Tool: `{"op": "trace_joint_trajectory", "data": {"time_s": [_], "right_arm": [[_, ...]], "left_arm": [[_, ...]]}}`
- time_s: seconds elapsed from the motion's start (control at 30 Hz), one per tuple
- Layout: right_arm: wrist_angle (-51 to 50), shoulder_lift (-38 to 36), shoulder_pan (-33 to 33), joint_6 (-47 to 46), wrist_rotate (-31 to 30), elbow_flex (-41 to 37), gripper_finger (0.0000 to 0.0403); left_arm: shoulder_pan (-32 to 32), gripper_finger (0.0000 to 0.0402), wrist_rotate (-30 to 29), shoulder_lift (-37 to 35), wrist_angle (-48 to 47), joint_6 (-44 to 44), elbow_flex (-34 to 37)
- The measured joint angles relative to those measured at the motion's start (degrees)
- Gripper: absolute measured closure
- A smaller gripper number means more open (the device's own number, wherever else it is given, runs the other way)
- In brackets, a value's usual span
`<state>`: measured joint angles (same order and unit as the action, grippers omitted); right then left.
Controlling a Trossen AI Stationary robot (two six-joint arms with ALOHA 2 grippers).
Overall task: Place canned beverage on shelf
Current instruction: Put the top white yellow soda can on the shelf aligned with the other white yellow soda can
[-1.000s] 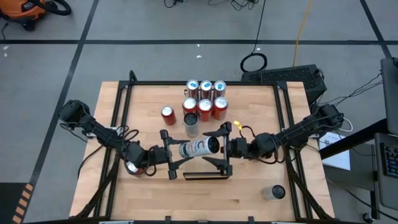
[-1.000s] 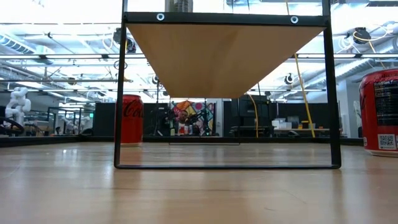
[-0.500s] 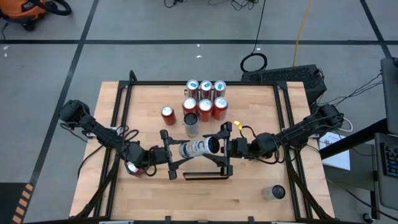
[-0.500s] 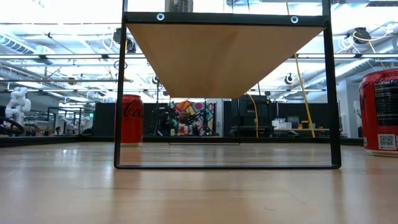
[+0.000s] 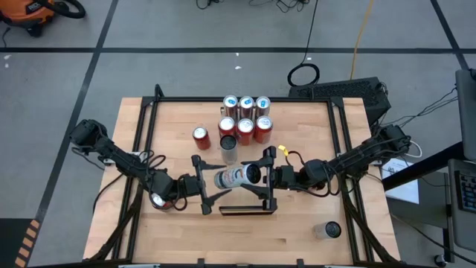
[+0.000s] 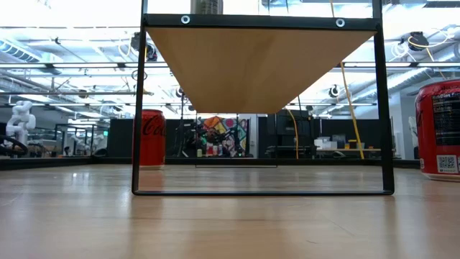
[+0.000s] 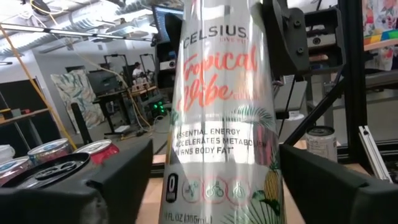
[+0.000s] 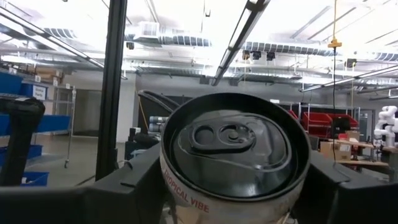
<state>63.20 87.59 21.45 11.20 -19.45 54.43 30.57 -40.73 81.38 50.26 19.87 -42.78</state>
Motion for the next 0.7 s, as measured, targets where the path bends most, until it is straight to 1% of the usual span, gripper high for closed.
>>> {"op": "trace_joint_trajectory", "data": {"time_s": [0.13,0.3,0.53,0.7], "right_arm": [[0.3,0.0,0.0,0.0,0.0,0.0,0.0169],[-0.9,-0.6,0.0,-0.9,0.0,0.0,0.017],[-15.1,-7.5,0.0,-1.8,0.0,0.0,0.017],[-28.5,-14.9,-1.0,-1.8,0.0,0.5,0.017]], "left_arm": [[0.9,0.002,-0.2,0.0,0.0,-0.4,0.0],[3.5,0.0009,-5.6,-0.5,-0.4,1.3,0.0],[7.5,0.0008,-10.4,-3.5,-0.2,3.0,0.0],[9.1,0.0008,-10.7,-5.5,-3.9,2.8,0.0]]}}
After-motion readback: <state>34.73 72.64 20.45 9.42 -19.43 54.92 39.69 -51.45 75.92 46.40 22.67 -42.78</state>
